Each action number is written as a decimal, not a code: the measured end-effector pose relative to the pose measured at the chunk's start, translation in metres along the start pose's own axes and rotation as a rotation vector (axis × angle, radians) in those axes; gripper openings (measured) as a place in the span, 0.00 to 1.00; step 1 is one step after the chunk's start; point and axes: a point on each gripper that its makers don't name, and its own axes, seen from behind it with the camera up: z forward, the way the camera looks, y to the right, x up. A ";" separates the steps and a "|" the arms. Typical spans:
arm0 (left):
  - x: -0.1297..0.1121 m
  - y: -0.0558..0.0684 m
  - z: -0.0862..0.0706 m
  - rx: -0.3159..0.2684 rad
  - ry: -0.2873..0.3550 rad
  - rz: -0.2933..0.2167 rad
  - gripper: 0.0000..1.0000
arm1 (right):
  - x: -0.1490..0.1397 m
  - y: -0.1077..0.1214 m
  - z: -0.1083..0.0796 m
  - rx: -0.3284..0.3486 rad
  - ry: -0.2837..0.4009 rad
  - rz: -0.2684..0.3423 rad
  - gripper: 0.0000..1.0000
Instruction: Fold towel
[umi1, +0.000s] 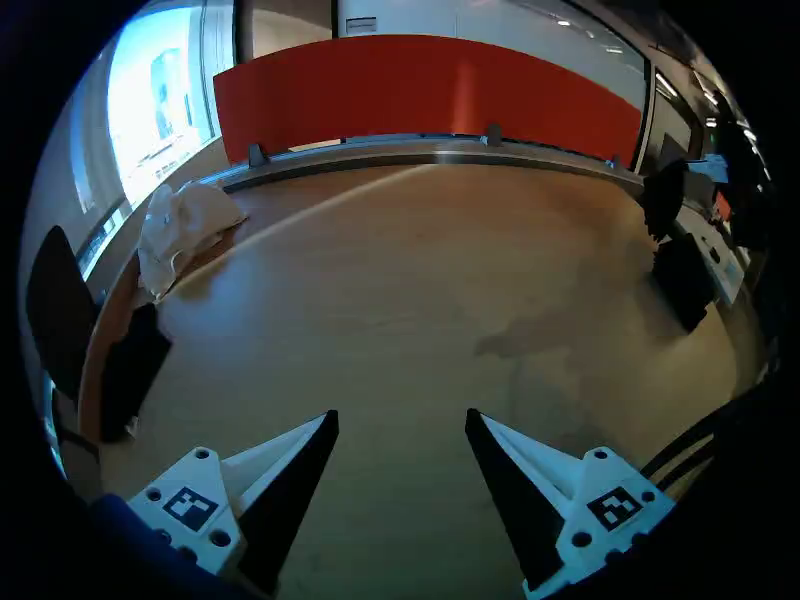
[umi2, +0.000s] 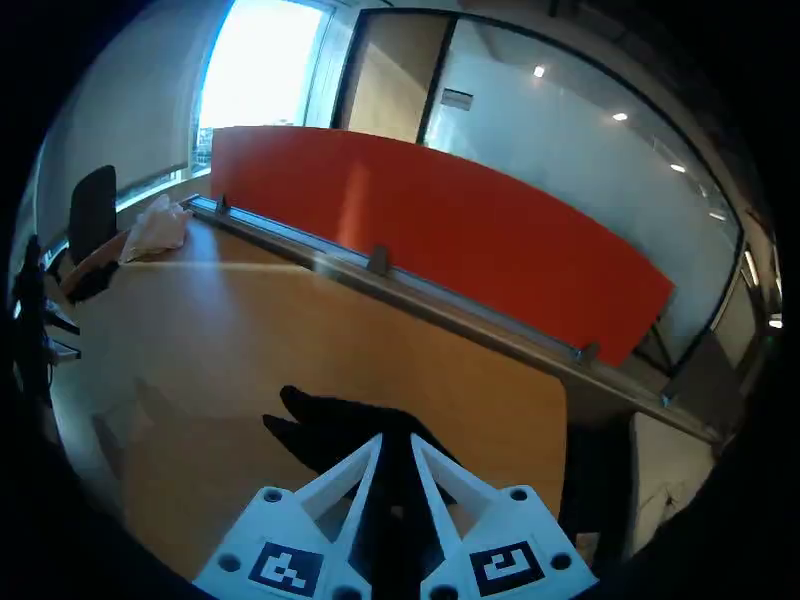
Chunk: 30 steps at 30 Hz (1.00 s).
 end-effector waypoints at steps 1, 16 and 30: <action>0.000 0.000 0.000 0.000 -0.001 0.000 0.94 | -0.001 0.002 0.000 -0.002 -0.003 0.001 0.05; 0.000 0.003 0.000 -0.002 -0.004 0.007 0.94 | -0.019 0.017 -0.003 -0.023 -0.033 0.016 0.05; 0.002 0.009 0.000 -0.014 -0.003 0.024 0.94 | -0.056 0.022 -0.029 -0.034 -0.072 0.051 0.05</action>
